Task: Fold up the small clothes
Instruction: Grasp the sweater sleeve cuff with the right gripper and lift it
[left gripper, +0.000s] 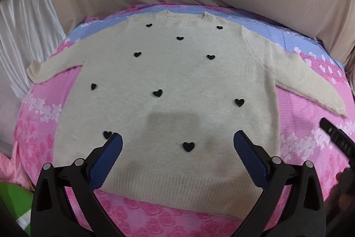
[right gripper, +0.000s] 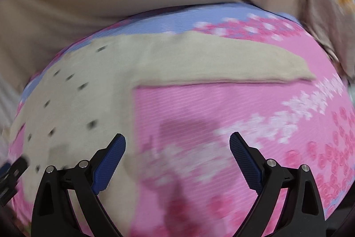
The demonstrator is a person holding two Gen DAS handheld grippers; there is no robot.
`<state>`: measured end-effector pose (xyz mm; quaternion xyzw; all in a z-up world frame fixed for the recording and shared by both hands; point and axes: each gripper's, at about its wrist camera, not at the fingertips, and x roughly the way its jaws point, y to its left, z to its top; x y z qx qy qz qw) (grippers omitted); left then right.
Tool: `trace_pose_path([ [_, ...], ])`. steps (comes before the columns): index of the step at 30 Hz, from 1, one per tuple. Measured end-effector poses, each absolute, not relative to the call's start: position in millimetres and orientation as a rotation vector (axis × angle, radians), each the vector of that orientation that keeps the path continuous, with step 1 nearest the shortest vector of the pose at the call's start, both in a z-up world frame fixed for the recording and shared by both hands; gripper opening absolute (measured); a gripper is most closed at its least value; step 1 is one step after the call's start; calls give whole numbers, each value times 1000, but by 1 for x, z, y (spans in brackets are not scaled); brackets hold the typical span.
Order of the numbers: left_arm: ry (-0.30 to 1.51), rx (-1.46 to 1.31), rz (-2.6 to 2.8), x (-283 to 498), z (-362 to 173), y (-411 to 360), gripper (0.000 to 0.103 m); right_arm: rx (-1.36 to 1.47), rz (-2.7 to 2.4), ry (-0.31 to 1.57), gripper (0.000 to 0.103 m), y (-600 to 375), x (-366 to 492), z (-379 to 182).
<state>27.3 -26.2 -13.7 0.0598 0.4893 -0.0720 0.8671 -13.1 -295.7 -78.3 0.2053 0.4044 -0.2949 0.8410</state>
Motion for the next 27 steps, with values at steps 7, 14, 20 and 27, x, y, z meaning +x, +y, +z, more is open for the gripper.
trace_pose_path([
  [7, 1073, 75, -111, 36, -24, -46, 98, 740, -889, 786, 77, -492, -58, -103],
  [14, 1092, 72, -80, 33, -26, -50, 98, 807, -894, 771, 38, -552, -53, -122],
  [20, 1075, 65, -87, 40, -23, -41, 98, 776, -724, 634, 8, -525, -22, -64],
  [27, 1050, 6, -103, 54, -19, -6, 98, 626, -267, 502, 8, -388, 92, 62],
])
